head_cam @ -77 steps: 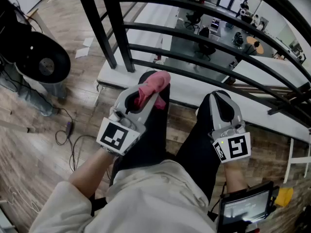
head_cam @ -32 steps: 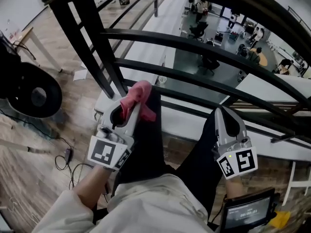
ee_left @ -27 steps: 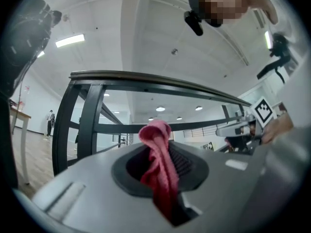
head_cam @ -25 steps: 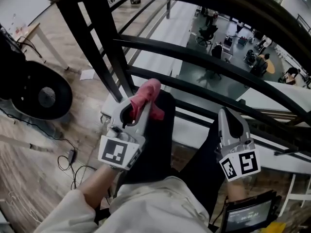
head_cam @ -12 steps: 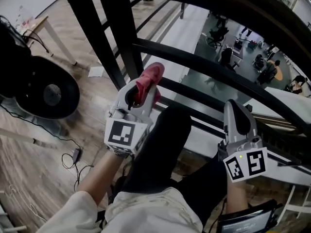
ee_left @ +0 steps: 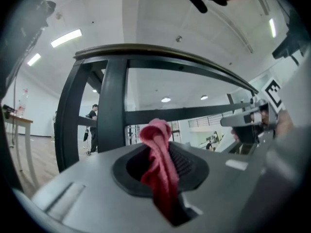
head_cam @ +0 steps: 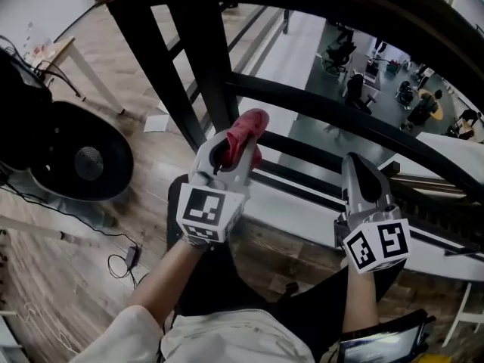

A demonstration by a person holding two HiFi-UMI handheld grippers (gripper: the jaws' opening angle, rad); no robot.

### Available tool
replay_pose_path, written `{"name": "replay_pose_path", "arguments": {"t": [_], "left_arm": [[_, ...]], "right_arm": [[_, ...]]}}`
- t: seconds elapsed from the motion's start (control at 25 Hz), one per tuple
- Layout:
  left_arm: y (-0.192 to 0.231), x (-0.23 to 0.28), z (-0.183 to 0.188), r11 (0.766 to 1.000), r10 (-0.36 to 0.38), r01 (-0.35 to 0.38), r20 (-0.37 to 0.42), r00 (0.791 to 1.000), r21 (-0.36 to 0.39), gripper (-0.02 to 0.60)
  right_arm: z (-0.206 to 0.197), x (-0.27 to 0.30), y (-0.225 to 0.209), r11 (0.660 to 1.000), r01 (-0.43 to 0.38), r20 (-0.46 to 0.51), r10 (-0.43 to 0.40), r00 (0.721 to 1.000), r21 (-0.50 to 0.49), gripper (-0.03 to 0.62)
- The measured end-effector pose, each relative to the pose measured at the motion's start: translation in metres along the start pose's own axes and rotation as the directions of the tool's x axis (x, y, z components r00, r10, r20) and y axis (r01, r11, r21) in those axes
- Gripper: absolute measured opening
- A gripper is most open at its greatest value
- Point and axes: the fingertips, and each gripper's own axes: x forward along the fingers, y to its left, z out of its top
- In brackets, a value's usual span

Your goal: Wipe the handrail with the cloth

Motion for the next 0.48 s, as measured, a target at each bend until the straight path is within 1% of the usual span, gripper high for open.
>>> {"name": "replay_pose_path", "arguments": {"t": [0.04, 0.12, 0.24, 0.32, 0.4, 0.48], "left_arm": [[0.005, 0.004, -0.004, 1.0, 0.008, -0.008, -0.008, 1.0, -0.008, 0.067], [0.016, 0.014, -0.008, 1.0, 0.03, -0.03, -0.007, 1.0, 0.001, 0.067], [0.03, 0.03, -0.017, 0.996, 0.078, -0.079, 0.028, 0.997, 0.037, 0.067], [0.03, 0.034, -0.03, 0.993, 0.107, -0.109, 0.042, 0.993, 0.049, 0.067], [0.027, 0.039, -0.043, 0.991, 0.135, -0.135, 0.007, 0.991, 0.011, 0.067], [0.023, 0.051, -0.05, 0.991, 0.132, -0.133, -0.072, 0.989, -0.014, 0.066]], "right_arm": [[-0.002, 0.007, 0.003, 1.0, -0.002, 0.003, 0.002, 1.0, 0.005, 0.002], [-0.007, 0.02, 0.009, 1.0, -0.008, 0.007, 0.008, 1.0, 0.004, 0.002], [-0.015, 0.028, 0.014, 1.0, -0.007, 0.009, 0.007, 1.0, -0.013, 0.002], [-0.024, 0.026, 0.012, 1.0, 0.002, 0.006, -0.002, 1.0, -0.002, 0.002], [-0.03, 0.021, 0.006, 1.0, 0.019, 0.009, -0.019, 1.0, 0.02, 0.002], [-0.03, 0.018, -0.004, 0.999, 0.041, 0.018, -0.042, 0.999, 0.025, 0.002]]}}
